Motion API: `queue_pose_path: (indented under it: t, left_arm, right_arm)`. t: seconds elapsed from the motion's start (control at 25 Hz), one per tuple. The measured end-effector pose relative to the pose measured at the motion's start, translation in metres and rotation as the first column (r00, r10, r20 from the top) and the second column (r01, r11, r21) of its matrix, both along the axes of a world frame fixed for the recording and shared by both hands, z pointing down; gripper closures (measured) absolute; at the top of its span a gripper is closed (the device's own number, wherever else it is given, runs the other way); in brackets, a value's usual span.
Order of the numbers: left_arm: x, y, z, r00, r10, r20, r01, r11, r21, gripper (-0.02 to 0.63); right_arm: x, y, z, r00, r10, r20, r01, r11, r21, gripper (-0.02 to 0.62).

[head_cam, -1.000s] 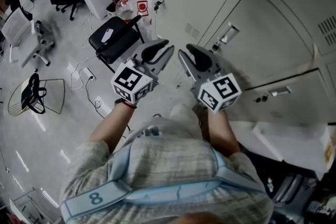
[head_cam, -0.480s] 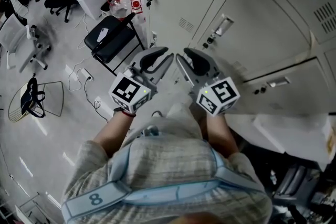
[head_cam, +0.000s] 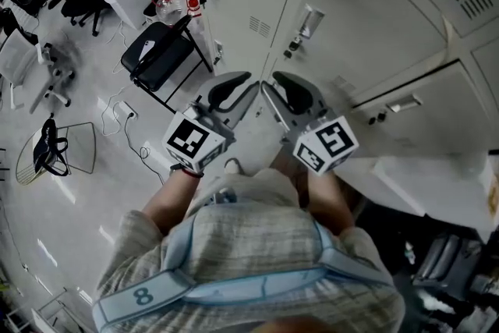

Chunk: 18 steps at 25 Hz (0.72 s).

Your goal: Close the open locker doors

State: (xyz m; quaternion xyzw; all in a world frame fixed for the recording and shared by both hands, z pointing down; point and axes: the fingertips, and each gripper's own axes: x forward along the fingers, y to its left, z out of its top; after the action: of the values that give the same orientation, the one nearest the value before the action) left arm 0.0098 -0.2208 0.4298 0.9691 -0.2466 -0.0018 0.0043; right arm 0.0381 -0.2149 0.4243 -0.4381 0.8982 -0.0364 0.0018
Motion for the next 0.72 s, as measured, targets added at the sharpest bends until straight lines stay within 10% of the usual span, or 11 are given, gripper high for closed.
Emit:
queue_pose_path:
  t: [0.72]
  left_arm:
    - [0.066,0.105,-0.039,0.998,0.047,-0.047,-0.045,0.999,0.023,0.520]
  right_arm:
    - [0.062,0.108,-0.027,1.000,0.015,0.004,-0.015,1.000,0.021,0.480]
